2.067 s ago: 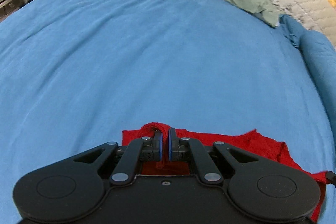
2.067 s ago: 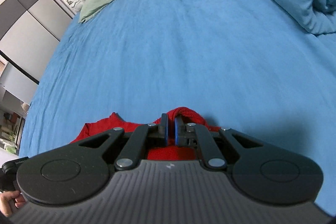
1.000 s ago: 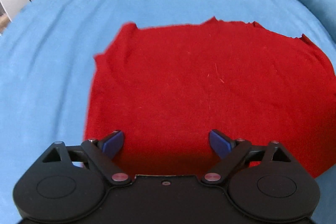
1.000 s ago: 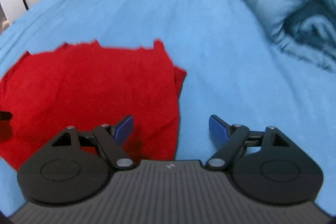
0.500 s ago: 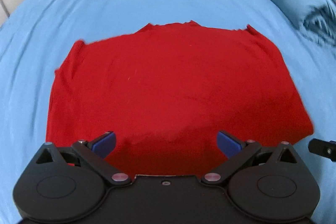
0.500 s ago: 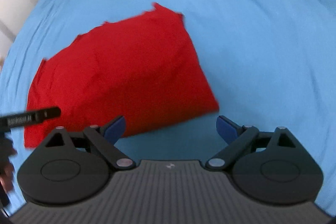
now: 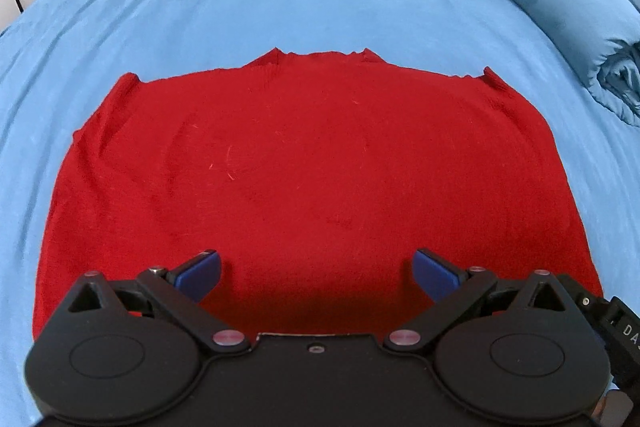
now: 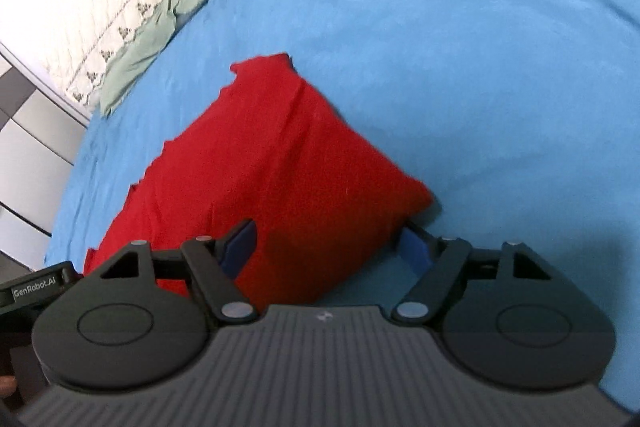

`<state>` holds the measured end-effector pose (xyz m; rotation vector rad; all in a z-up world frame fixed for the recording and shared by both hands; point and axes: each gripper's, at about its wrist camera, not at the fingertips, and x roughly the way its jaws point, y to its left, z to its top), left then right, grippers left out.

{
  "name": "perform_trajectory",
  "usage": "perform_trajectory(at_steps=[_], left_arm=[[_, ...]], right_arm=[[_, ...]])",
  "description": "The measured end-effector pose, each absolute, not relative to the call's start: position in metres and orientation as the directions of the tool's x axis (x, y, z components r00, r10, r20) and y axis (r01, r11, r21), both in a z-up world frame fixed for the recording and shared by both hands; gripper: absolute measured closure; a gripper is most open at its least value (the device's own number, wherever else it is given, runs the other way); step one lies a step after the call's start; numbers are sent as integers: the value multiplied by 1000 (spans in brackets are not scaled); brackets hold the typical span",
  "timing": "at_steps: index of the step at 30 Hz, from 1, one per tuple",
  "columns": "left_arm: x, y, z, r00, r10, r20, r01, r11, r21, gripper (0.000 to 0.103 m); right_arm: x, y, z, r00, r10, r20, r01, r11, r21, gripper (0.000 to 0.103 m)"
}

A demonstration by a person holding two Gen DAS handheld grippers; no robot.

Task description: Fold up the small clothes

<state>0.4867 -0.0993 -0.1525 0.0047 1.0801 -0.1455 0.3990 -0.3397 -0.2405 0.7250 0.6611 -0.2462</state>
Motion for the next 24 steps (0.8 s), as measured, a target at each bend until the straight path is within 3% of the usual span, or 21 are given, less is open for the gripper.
perform_trajectory(at_steps=[9,13,17,24], left_arm=[[489,-95,-154,452,-103,-886,96,993,-66,0],[494,-90,-160,446,-79,-892,76,996,-51,0],[502,-89,-177,412,-50,-910,55,998,-30,0],[519,-81,-184,335,-70,-939,41,997,-59,4]], right_arm=[[405,-347,-243,781,21,-624,410,735,539,18],[410,-348,-244,776,-16,-631,432,742,512,36],[413,-351,-239,754,-41,-656,465,739,488,73],[433,-323,-178,783,-27,-621,380,812,444,79]])
